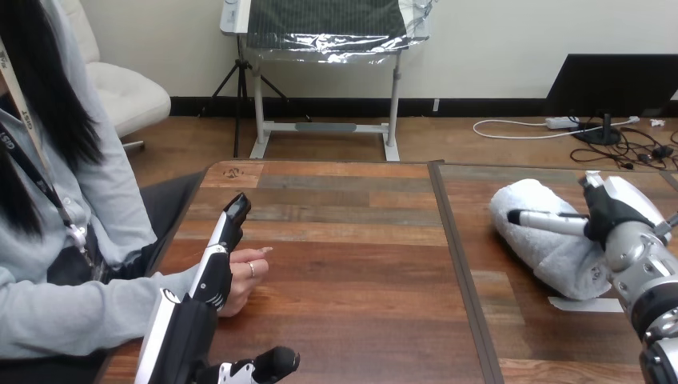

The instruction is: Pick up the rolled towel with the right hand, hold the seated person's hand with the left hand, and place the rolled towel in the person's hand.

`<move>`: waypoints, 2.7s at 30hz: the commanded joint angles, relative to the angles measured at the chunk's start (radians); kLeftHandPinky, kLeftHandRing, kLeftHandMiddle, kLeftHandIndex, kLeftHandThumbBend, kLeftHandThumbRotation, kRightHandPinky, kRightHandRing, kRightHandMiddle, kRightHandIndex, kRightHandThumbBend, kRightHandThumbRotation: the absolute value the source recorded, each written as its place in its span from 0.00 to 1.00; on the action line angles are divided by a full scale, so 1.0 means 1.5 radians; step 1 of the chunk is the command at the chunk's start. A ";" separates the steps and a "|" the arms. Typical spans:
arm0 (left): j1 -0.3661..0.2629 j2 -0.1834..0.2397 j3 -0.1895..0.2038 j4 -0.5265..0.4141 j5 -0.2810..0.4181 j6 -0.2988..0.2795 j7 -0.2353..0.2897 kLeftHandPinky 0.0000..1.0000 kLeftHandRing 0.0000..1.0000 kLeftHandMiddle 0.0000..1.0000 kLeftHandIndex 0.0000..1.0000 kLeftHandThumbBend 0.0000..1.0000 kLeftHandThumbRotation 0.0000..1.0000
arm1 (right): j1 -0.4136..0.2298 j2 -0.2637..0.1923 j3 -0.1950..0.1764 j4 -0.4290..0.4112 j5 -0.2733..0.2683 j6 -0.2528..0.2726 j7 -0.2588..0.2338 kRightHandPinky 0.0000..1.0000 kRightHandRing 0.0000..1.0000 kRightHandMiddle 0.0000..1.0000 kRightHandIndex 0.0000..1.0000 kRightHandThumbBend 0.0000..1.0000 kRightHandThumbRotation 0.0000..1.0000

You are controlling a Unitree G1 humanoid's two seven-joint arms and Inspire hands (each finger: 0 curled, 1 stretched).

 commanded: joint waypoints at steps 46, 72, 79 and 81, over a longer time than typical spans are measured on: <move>0.025 0.025 0.020 -0.088 -0.020 -0.073 -0.004 0.95 0.98 0.98 0.97 1.00 0.71 | -0.035 -0.016 0.042 0.004 -0.022 0.033 0.001 0.63 0.98 0.97 0.95 0.95 0.58; 0.066 0.043 0.016 -0.165 -0.041 -0.056 -0.012 0.93 0.97 0.97 0.95 1.00 0.68 | 0.001 0.014 0.067 0.008 -0.043 0.042 0.005 0.07 0.87 0.86 0.81 0.95 0.61; 0.072 0.042 0.012 -0.179 -0.051 -0.060 -0.017 0.93 0.97 0.97 0.94 1.00 0.67 | 0.007 0.019 0.076 0.008 -0.047 0.042 0.000 0.06 0.85 0.84 0.75 0.96 0.61; 0.073 0.039 0.012 -0.182 -0.054 -0.063 -0.018 0.93 0.96 0.96 0.94 1.00 0.67 | 0.010 0.021 0.075 0.008 -0.046 0.040 -0.004 0.05 0.84 0.83 0.73 0.96 0.61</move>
